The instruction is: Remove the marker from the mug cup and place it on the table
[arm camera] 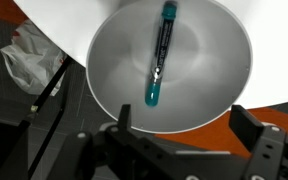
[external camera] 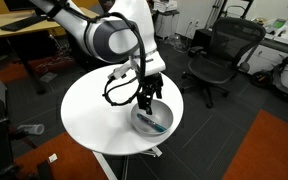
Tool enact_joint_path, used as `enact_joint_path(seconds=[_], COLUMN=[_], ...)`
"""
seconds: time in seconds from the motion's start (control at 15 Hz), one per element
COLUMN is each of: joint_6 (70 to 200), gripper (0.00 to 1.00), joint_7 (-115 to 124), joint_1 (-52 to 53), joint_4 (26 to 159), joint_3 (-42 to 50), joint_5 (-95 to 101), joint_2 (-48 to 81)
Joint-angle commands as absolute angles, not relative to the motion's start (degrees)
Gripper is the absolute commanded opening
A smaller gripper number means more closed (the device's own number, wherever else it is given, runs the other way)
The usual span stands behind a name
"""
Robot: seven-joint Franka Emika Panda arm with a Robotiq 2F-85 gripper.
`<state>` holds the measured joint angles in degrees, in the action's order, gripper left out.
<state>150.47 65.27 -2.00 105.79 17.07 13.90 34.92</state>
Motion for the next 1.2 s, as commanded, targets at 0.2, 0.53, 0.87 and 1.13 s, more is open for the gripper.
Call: enact_joint_path(seconds=[0.2,0.53,0.87,1.13], joint_6=[150.49,150.69,148.69,147.64], gripper=[1.0,1.0,1.0,1.0], joint_7=[64.25,64.08,63.84,62.82], joint_1=[-1.02,-0.99,-1.05,-2.46], joint_4=[105.65,105.49,104.54,103.66], joint_3=[18.18,18.1,17.94,16.96], joint_5=[12.53,12.58,11.84,9.19], joint_2=[35.18,35.41,36.17,37.15])
